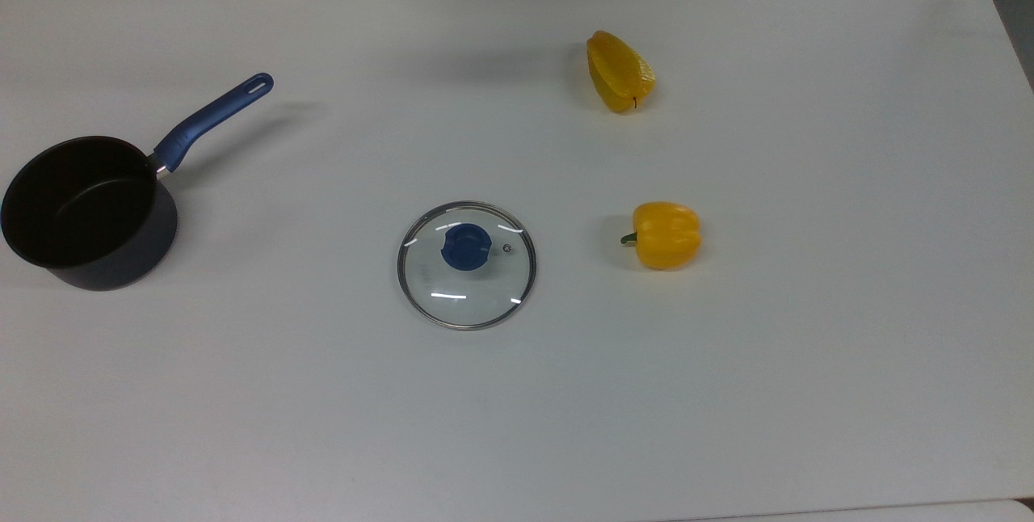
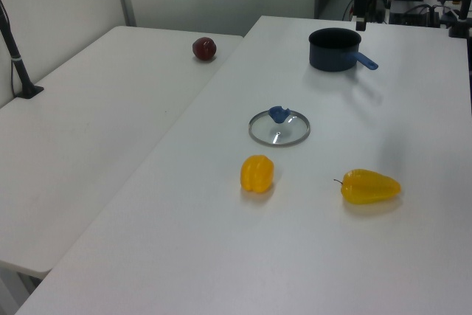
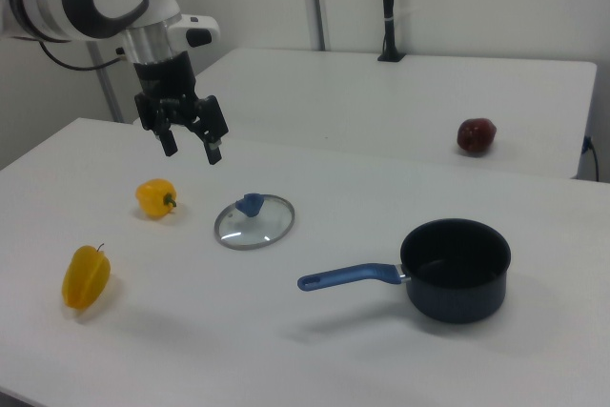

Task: Close lid
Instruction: 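Move the open gripper down over the blue knob of the glass lid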

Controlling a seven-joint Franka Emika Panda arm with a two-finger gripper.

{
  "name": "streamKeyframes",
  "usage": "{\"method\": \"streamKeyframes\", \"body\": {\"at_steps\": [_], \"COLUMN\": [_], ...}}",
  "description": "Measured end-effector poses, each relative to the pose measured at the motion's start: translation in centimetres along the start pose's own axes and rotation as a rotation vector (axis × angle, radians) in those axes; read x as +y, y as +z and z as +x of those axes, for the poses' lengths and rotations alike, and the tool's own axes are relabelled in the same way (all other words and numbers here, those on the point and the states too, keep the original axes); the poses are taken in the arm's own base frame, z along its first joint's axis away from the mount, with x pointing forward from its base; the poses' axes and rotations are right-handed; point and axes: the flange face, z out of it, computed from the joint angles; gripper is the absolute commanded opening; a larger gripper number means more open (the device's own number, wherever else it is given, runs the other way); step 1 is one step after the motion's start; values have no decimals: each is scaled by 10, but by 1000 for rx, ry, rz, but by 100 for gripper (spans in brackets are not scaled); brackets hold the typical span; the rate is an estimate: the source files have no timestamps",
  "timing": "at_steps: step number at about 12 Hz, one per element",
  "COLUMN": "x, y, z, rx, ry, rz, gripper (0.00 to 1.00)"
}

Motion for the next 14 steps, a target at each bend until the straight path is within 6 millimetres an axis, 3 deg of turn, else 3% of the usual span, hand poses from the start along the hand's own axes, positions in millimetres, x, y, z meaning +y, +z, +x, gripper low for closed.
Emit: {"method": "streamKeyframes", "body": {"at_steps": [9, 12, 14], "x": [5, -8, -29], "y": [0, 25, 57], "z": [10, 37, 60], "rx": [56, 113, 137], "ry": [65, 183, 215], "rz": [4, 14, 21], "gripper": [100, 100, 100]}}
